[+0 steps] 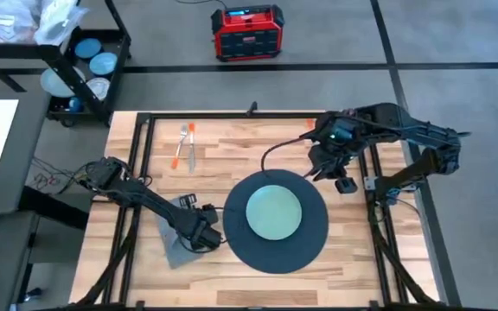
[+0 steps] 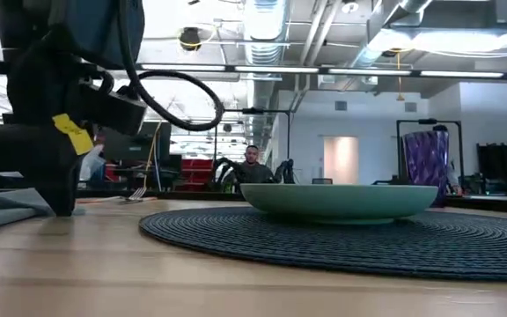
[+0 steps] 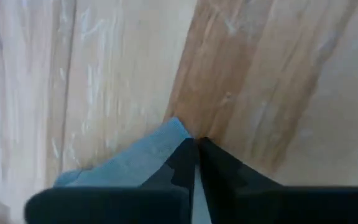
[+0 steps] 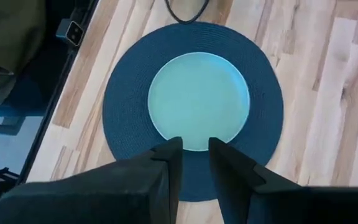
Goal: Set table place
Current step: Fold the grey napkin
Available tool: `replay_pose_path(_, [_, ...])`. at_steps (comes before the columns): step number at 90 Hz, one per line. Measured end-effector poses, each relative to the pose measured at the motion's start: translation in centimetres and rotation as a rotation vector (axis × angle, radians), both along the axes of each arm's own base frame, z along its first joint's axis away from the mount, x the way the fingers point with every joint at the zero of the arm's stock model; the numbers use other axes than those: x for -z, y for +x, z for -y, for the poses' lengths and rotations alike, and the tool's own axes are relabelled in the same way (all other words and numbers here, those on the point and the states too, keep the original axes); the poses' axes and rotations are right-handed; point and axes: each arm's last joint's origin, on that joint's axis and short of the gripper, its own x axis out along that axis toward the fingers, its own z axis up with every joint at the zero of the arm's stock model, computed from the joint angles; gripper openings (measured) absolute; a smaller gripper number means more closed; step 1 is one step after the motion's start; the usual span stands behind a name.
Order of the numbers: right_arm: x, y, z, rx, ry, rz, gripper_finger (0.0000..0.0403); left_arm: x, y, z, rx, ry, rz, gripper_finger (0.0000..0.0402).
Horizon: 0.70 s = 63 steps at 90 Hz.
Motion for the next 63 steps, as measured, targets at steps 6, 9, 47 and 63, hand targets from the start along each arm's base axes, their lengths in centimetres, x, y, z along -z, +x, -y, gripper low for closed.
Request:
replay_pose_path(6, [0.0, 0.0, -0.3, -0.011, 0.001, 0.000, 0.0066, -0.1, -0.2, -0.1, -0.019, 0.021, -0.025, 0.0000])
replay_pose_path(9, [0.0, 0.0, -0.3, -0.014, 0.001, 0.000, 0.0066, -0.2, -0.6, -0.3, -0.031, 0.048, -0.058, 0.0000])
replay_pose_path(47, [0.0, 0.0, -0.5, 0.021, 0.019, -0.017, 0.0066, -3.3, -3.9, 1.6, -0.194, 0.208, -0.069, 0.0000])
replay_pose_path(63, [0.1, -0.1, -0.5, 0.023, 0.021, -0.024, 0.0066, -4.3, -4.1, 3.4, -0.142, 0.102, 0.104, 0.0000])
